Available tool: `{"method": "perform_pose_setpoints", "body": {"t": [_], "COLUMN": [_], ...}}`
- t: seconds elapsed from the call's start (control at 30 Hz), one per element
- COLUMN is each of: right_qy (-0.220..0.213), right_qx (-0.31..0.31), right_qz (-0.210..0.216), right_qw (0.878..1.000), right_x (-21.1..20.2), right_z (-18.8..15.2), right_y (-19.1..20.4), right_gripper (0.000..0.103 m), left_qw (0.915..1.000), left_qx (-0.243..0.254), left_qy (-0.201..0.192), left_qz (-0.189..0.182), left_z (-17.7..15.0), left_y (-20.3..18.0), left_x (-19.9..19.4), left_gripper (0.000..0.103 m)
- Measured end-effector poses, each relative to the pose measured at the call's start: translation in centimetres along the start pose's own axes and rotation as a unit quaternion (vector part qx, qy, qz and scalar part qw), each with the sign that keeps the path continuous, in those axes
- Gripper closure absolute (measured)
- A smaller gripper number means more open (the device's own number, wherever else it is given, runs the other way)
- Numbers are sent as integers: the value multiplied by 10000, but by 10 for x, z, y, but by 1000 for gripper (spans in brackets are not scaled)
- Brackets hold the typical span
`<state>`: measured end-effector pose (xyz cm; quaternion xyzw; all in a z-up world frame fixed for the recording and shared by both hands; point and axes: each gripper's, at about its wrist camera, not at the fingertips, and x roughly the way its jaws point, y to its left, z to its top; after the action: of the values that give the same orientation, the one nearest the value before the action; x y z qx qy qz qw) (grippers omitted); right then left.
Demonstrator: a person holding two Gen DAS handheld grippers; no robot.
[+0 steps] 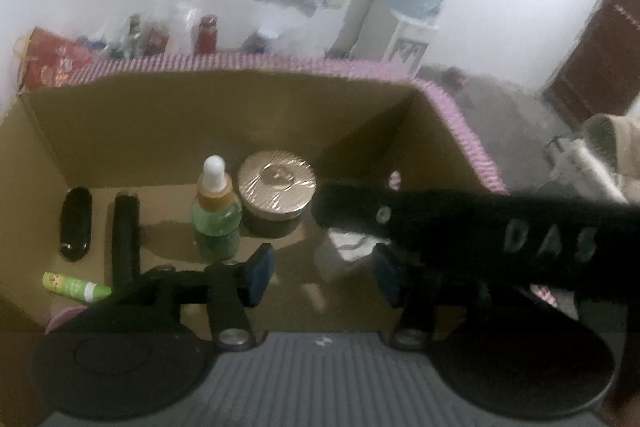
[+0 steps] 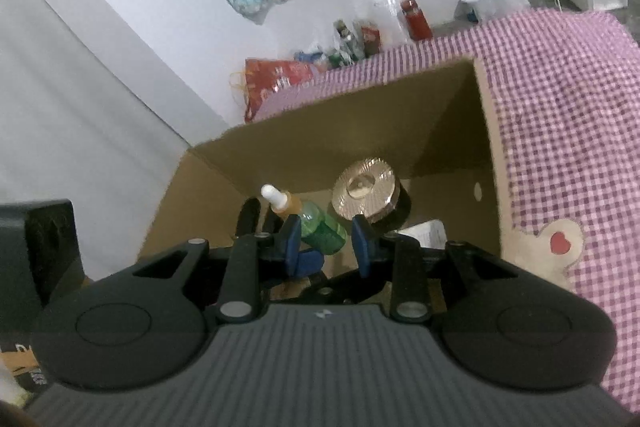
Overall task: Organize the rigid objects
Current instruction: 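Carry the charger plug into the box and open the right tool, then grasp the white pill bottle by its cap with the right tool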
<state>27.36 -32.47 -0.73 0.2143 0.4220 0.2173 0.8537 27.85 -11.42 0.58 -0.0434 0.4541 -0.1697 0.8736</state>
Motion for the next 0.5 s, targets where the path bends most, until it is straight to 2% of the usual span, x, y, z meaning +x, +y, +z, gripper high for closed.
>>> {"method": "perform_pose_setpoints", "body": {"t": [0.03,0.27,0.33,0.4,0.5], "right_qy": [-95,-828,-1023,-1195,-1399], "right_qx": [-12,-51,-36,-2,45], "right_qz": [23,190,248,315,382], "right_qw": [10000,9964,9944,9923,9894], "right_x": [-6,-74,-95,-116,-143], "right_z": [0,-11,-18,-25,-34], "right_y": [1,11,13,15,17], "right_gripper": [75,74,74,73,72], "left_qw": [10000,9971,9953,9933,9911], "left_qx": [36,279,337,437,602], "left_qy": [-85,-635,-783,-918,-1049], "left_qz": [-23,-297,-451,-541,-548], "left_z": [-2,-22,-32,-41,-58], "left_y": [-2,-12,-14,-16,-18], "left_x": [-5,-57,-77,-94,-115], "left_gripper": [39,33,24,19,17]}}
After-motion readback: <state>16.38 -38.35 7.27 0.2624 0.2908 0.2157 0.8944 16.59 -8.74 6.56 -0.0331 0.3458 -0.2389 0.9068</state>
